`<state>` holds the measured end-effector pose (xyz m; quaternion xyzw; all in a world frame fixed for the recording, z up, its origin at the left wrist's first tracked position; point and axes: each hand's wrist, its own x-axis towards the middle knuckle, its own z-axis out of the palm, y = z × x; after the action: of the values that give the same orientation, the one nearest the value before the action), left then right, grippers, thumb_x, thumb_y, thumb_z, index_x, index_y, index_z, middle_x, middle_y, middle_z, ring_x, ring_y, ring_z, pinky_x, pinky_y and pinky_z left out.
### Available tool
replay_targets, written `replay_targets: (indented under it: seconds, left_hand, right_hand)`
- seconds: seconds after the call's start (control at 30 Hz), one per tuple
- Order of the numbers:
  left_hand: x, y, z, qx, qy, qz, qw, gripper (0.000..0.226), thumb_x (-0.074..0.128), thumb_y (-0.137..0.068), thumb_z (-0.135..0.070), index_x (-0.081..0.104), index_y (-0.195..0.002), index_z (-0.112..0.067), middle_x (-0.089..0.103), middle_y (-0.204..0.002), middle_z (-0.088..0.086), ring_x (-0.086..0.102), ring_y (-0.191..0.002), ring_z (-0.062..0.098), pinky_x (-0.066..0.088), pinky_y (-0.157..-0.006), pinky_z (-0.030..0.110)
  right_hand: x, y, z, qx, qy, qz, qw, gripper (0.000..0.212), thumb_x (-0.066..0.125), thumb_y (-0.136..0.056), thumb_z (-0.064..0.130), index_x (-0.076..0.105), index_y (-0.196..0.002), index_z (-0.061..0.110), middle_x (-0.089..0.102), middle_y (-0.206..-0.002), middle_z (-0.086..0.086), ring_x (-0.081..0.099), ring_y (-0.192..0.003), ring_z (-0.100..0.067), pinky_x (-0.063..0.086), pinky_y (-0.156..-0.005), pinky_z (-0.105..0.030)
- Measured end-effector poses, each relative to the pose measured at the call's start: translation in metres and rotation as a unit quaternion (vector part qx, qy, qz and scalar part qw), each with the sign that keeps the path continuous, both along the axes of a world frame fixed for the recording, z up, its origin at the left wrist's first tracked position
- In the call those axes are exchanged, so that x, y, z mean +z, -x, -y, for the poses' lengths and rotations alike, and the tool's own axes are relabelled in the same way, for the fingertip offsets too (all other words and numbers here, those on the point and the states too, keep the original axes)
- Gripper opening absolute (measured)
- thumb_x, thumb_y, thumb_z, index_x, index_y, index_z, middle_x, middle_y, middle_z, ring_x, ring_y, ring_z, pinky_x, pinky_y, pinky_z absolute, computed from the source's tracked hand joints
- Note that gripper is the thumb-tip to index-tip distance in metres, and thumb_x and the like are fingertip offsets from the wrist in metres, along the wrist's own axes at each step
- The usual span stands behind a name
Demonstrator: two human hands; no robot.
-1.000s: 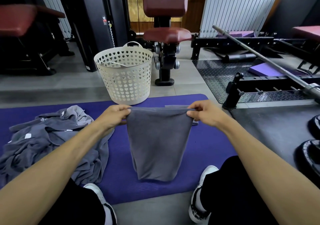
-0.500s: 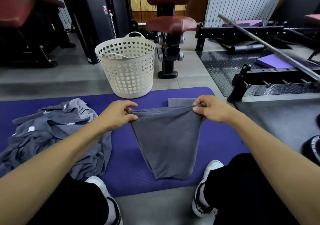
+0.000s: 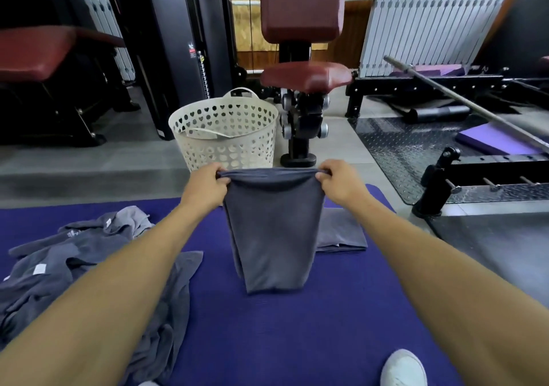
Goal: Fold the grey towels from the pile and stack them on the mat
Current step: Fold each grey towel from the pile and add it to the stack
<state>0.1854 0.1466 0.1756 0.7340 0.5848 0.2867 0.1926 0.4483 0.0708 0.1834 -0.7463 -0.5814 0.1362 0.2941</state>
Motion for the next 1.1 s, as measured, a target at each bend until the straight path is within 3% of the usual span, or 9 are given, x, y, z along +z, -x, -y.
replay_targets:
  seconds: [0.1, 0.2, 0.37, 0.5, 0.63, 0.7, 0.8, 0.97, 1.1]
  left_hand:
    - [0.011, 0.006, -0.005, -0.021, -0.019, 0.056, 0.998, 0.005, 0.057, -0.096, -0.009, 0.058, -0.095, -0.014, 0.058, -0.087, 0.0, 0.05, -0.08, 0.015, 0.035, -0.058, 0.021]
    - [-0.004, 0.02, 0.004, -0.062, -0.011, 0.07, 0.996, 0.011, 0.059, -0.094, -0.007, 0.056, -0.09, -0.017, 0.057, -0.08, -0.004, 0.05, -0.073, 0.013, 0.035, -0.059, 0.01]
    - [-0.077, 0.049, 0.061, -0.132, 0.058, 0.018, 0.989, 0.019, 0.063, -0.092, -0.006, 0.054, -0.085, -0.021, 0.056, -0.078, -0.016, 0.051, -0.072, 0.01, 0.035, -0.062, 0.011]
    - [-0.152, 0.077, 0.121, -0.158, 0.169, -0.01, 0.973, 0.029, 0.064, -0.092, -0.006, 0.053, -0.079, -0.03, 0.058, -0.068, -0.012, 0.047, -0.059, 0.003, 0.038, -0.063, 0.025]
    - [-0.184, 0.087, 0.165, -0.183, 0.306, -0.004, 0.934, 0.019, 0.067, -0.091, -0.007, 0.061, -0.078, -0.02, 0.05, -0.054, -0.011, 0.042, -0.048, -0.002, 0.038, -0.058, 0.019]
    - [-0.186, 0.087, 0.176, -0.167, 0.381, 0.047, 0.908, 0.016, 0.063, -0.093, -0.002, 0.061, -0.08, -0.01, 0.054, -0.05, -0.011, 0.048, -0.046, -0.003, 0.04, -0.053, 0.01]
    - [-0.191, 0.087, 0.179, -0.134, 0.441, 0.09, 0.883, 0.013, 0.063, -0.094, -0.006, 0.062, -0.081, -0.007, 0.056, -0.058, 0.001, 0.048, -0.048, 0.006, 0.041, -0.051, 0.017]
    - [-0.224, 0.085, 0.166, -0.076, 0.454, 0.109, 0.881, 0.009, 0.065, -0.094, -0.012, 0.067, -0.086, -0.011, 0.062, -0.068, 0.004, 0.055, -0.06, 0.014, 0.049, -0.059, 0.022]
    - [-0.257, 0.074, 0.142, -0.027, 0.431, 0.119, 0.894, 0.011, 0.064, -0.095, -0.013, 0.065, -0.085, -0.017, 0.066, -0.06, -0.006, 0.06, -0.061, 0.015, 0.051, -0.059, 0.025]
  right_hand:
    - [0.005, 0.001, -0.002, 0.034, -0.022, -0.021, 0.999, 0.01, 0.052, -0.097, 0.011, 0.055, -0.087, 0.013, 0.059, -0.083, -0.007, 0.051, -0.077, -0.023, 0.029, -0.062, -0.029]
    - [-0.013, 0.006, 0.018, 0.068, 0.007, -0.058, 0.996, 0.008, 0.048, -0.1, 0.012, 0.051, -0.093, 0.008, 0.053, -0.079, -0.004, 0.045, -0.072, -0.019, 0.034, -0.059, -0.032]
    - [-0.082, 0.016, 0.084, 0.088, 0.085, -0.095, 0.988, 0.015, 0.048, -0.101, 0.014, 0.046, -0.087, 0.017, 0.049, -0.073, 0.005, 0.042, -0.068, -0.014, 0.033, -0.057, -0.022]
    - [-0.145, 0.025, 0.137, 0.096, 0.198, -0.069, 0.973, 0.007, 0.05, -0.099, 0.016, 0.05, -0.092, 0.015, 0.057, -0.087, -0.003, 0.049, -0.08, -0.021, 0.038, -0.069, -0.032]
    - [-0.181, 0.03, 0.185, 0.11, 0.303, -0.08, 0.943, 0.012, 0.052, -0.098, 0.017, 0.053, -0.086, 0.016, 0.059, -0.082, 0.001, 0.054, -0.08, -0.019, 0.044, -0.075, -0.034]
    - [-0.193, 0.029, 0.201, 0.09, 0.323, -0.135, 0.933, 0.015, 0.055, -0.096, 0.015, 0.056, -0.081, 0.014, 0.06, -0.074, -0.001, 0.055, -0.072, -0.019, 0.046, -0.075, -0.035]
    - [-0.205, 0.026, 0.211, 0.069, 0.335, -0.206, 0.917, 0.018, 0.06, -0.096, 0.017, 0.061, -0.08, 0.01, 0.061, -0.069, -0.004, 0.057, -0.067, -0.019, 0.047, -0.071, -0.036]
    - [-0.23, 0.031, 0.2, 0.018, 0.301, -0.259, 0.918, 0.02, 0.063, -0.095, 0.018, 0.06, -0.077, 0.011, 0.057, -0.063, 0.001, 0.053, -0.062, -0.015, 0.046, -0.067, -0.033]
    - [-0.26, 0.034, 0.165, -0.016, 0.287, -0.252, 0.924, 0.02, 0.063, -0.095, 0.021, 0.061, -0.076, 0.014, 0.063, -0.069, -0.005, 0.057, -0.067, -0.02, 0.054, -0.072, -0.046]
